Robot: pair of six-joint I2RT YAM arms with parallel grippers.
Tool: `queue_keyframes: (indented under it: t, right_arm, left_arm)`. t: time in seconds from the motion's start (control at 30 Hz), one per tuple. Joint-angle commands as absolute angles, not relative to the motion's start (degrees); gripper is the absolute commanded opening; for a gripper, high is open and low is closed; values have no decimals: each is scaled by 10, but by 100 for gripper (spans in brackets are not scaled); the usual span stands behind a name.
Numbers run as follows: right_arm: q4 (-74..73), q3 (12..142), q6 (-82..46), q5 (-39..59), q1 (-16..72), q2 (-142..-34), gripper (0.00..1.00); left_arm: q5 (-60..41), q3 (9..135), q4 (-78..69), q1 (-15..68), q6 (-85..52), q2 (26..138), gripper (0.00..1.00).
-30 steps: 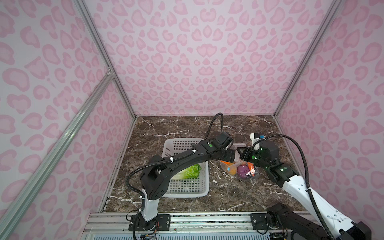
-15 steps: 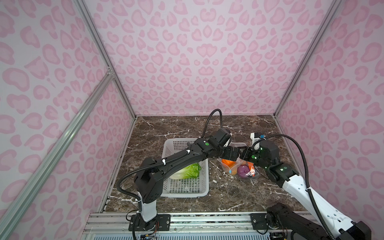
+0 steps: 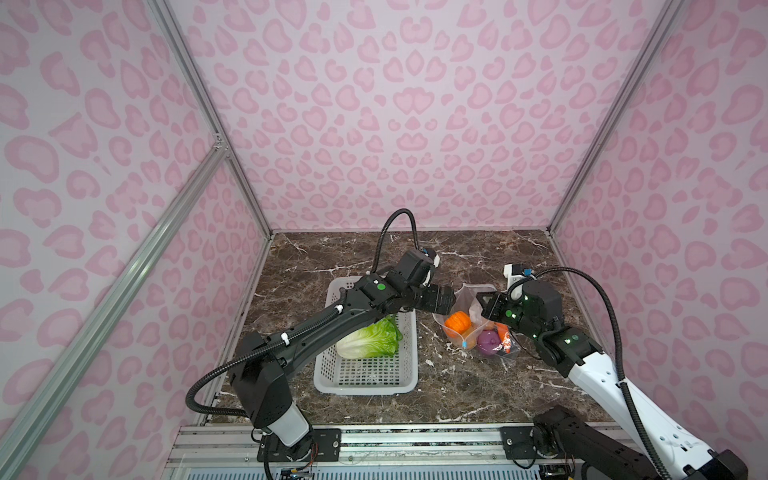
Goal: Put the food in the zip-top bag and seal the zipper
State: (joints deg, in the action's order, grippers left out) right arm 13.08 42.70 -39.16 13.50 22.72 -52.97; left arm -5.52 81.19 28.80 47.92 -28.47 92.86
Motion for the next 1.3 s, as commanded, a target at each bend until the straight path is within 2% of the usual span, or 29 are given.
queue_keyframes:
  t: [0.0,0.13,0.2,0.3,0.37,0.43,0.63,1.0,1.27]
  right_arm:
    - [119,423,-384,130,227,-527,0]
    - [120,423,-387,127,227,-522,0]
    - [122,423,-388,127,227,-520,0]
    - [130,423,-387,124,227,-517,0]
    - [140,427,-383,122,227,-516,0]
    - [149,432,-377,119,227,-515,0]
    - [172,456,-357,111,221,-516,0]
    - [212,536,-321,125,199,-509,0]
    - [183,545,-345,161,195,-478,0]
  left_arm:
    - [-47,786,301,475,-285,930,96]
    - [-78,779,278,475,-296,952,85]
    - [-85,791,273,475,-296,967,75]
    - [-104,811,261,475,-292,987,53]
    - [-112,826,262,475,-288,999,31]
    - [-114,834,265,475,-288,1004,5]
    - [-93,829,275,475,-289,967,3]
    - [-81,838,249,475,-294,819,3]
    - [-118,831,250,475,-312,852,3]
